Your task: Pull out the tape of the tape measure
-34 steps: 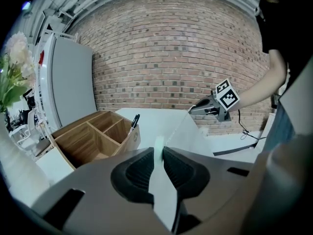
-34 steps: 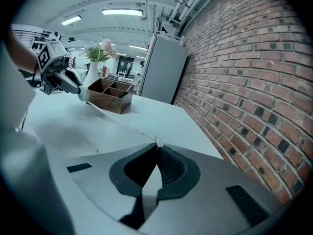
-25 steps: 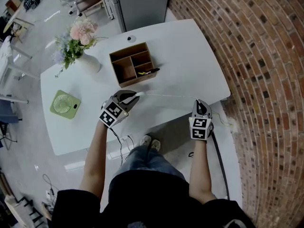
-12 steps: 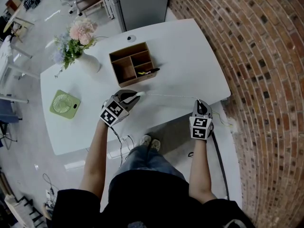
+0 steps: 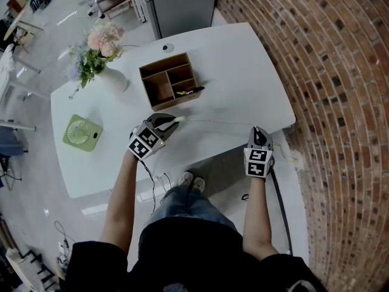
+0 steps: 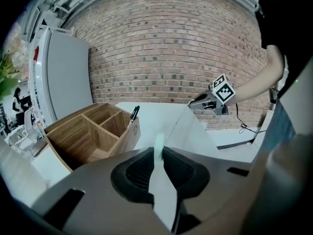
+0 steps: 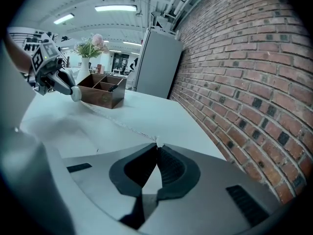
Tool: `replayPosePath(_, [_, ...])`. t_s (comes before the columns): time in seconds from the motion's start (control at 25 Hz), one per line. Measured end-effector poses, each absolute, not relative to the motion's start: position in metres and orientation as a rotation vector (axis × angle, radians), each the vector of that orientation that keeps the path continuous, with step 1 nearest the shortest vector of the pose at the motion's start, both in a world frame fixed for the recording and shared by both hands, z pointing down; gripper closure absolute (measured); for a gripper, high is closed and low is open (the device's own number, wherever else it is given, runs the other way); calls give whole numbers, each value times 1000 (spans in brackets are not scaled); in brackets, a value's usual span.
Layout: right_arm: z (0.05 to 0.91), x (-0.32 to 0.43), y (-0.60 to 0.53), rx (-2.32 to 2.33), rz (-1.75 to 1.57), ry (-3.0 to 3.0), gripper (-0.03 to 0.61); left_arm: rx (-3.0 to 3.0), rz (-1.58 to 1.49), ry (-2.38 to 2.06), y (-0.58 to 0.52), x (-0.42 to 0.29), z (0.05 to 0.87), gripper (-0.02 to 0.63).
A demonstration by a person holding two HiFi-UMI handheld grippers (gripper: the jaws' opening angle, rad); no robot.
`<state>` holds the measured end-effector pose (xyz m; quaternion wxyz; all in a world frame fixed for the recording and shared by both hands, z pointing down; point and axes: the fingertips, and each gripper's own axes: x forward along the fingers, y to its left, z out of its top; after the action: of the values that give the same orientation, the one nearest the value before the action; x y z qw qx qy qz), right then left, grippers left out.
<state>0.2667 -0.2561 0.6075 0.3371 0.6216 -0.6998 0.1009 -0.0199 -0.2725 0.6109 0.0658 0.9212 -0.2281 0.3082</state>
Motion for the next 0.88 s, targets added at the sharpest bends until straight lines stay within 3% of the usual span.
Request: replayPosePath(0.88, [653,249,-277,1521,382,-1831,569,2727,1093,-626,-284,-17,654,541])
